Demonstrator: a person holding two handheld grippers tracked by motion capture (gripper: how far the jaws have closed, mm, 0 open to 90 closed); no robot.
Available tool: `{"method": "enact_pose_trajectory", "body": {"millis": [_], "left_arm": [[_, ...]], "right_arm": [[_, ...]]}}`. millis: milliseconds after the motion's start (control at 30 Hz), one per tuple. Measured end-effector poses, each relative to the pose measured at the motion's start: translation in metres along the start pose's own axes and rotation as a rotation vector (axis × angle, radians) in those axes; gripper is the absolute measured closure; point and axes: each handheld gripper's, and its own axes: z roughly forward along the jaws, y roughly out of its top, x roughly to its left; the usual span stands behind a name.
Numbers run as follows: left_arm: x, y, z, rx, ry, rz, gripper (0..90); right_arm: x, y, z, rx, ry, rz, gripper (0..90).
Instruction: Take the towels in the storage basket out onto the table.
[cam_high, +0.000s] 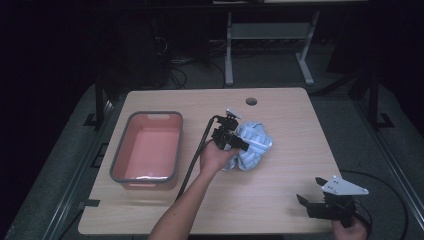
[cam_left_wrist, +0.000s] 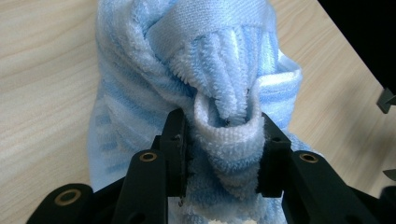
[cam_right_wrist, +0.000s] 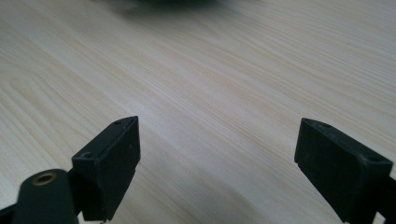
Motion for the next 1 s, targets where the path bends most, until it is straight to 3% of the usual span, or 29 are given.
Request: {"method": "enact_pose_trajectory", "body": {"millis": [400, 667, 1000], "left_arm": [[0.004, -0.008, 0.007, 0.018, 0.007, 0.0, 58.8], [0.005, -0.012, 0.01, 0.035, 0.015, 0.003, 51.8], [0.004, -0.016, 0.001, 0.011, -0.003, 0.004, 44.1]], "right_arm": [[0.0, 0.0, 0.001, 0.0, 0.001, -0.005, 13.7], [0.002, 0.0, 0.0, -0.004, 0.001, -0.009, 13.6], [0.002, 0.0, -0.001, -0.008, -0.004, -0.009, 13.7]]}}
